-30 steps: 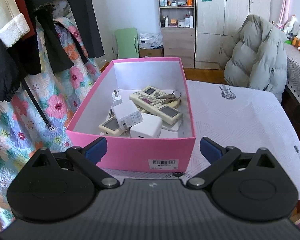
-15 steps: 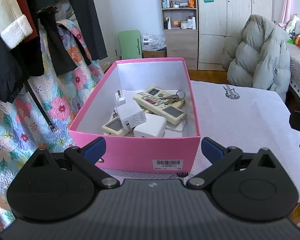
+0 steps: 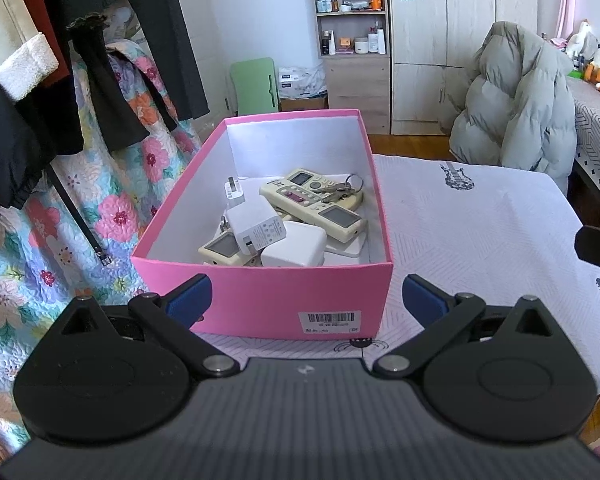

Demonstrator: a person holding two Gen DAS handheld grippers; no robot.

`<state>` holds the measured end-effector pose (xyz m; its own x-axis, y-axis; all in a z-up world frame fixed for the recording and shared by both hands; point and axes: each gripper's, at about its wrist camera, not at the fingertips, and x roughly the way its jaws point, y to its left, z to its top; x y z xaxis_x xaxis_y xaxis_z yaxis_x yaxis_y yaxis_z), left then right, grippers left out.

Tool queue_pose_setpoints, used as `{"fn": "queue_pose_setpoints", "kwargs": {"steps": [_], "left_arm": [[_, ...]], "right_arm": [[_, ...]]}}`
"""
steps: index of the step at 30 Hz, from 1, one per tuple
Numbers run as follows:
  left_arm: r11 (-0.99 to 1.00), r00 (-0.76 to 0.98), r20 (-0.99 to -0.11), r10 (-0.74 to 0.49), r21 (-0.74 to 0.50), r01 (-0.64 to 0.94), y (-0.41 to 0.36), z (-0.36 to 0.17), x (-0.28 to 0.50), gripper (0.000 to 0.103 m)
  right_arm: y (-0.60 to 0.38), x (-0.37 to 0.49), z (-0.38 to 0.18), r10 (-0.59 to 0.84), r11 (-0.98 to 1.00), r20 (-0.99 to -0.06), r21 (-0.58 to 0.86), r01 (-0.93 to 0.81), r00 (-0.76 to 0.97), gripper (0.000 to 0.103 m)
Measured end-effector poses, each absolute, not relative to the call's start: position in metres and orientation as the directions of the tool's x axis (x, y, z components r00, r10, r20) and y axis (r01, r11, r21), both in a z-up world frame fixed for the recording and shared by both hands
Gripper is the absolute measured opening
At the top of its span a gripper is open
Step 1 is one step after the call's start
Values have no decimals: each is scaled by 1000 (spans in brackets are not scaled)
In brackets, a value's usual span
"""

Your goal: Organize rigid objects

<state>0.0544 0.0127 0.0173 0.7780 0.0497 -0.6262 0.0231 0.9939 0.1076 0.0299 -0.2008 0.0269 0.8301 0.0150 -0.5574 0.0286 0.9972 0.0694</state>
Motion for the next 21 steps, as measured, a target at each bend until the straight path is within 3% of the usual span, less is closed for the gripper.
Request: {"fn": "queue_pose_setpoints", "kwargs": {"steps": [21], "left_arm": [[995, 771, -633, 69, 101, -6, 24, 13, 56, 103]], "right_arm": [[-200, 28, 26, -5, 999, -567, 38, 33, 824, 103]]}}
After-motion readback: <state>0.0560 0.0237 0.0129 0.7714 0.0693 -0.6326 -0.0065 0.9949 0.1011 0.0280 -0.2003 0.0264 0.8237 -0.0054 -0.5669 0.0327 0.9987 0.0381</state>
